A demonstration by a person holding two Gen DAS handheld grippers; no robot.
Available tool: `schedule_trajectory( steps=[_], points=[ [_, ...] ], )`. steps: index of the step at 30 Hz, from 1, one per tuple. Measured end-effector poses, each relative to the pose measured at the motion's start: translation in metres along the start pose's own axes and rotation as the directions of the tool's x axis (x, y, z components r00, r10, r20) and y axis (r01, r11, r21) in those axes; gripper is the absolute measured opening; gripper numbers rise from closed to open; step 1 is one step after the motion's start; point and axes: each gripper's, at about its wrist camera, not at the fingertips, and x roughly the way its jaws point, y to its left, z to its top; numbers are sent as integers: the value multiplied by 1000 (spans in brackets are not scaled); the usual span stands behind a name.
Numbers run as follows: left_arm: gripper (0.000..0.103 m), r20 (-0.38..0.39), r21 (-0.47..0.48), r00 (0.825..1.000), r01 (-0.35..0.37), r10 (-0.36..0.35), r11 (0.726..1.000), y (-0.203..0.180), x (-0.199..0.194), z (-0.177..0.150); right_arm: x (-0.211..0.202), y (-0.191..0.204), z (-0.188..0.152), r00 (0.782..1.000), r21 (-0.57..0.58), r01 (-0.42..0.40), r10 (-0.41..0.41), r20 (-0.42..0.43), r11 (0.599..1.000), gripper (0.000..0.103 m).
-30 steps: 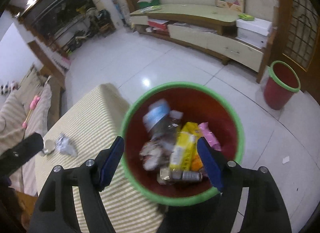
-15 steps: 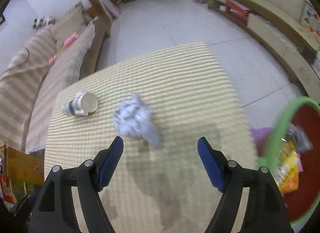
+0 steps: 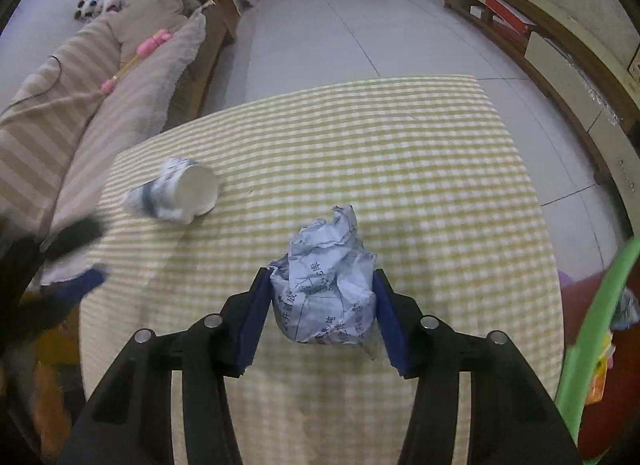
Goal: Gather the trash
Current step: 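Grasp the crumpled white paper with the right tool while the left tool grasps the paper cup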
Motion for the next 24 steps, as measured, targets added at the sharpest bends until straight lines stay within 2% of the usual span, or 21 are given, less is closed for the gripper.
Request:
schedule_trajectory(
  steps=[4,8,11,12,14,16,19,20,21,24],
  points=[
    [83,-6,-56,1000,-29,29,998,0,25,20,-21,-3,-28,1000,10,-21,21,7,1000,50],
    [83,0,-54,997,-72,73,996,-7,40,28,-31,-6,-45,999,31,-39,39,-14,999,51],
    [78,1,-79,998,-58,59,995,-6,46,31,-37,-5,-55,999,42,-43,44,-19,998,51],
    [71,5,-90,999,-40,40,995,-5,46,32,-39,-6,-57,999,47,-46,46,-17,998,52],
    [65,8,-84,1000,-26,27,996,-8,48,35,-44,-5,-63,999,53,-49,50,-16,997,52],
    [52,1,-61,1000,2,-2,998,-12,47,39,-48,-6,-69,998,61,-56,57,-16,997,52],
    [21,-8,-26,1000,20,-20,999,-22,42,42,-56,-7,-74,998,72,-65,65,-10,995,52],
    [3,-14,-14,999,31,-31,999,-25,37,42,-58,-7,-75,998,75,-67,67,-8,995,52],
    [0,-21,1,999,33,-33,999,-26,34,40,-61,-8,-77,998,77,-69,70,-5,995,52],
    [0,-21,46,999,39,-38,998,-25,20,28,-70,-5,-83,997,74,-76,76,4,994,52]
  ],
)
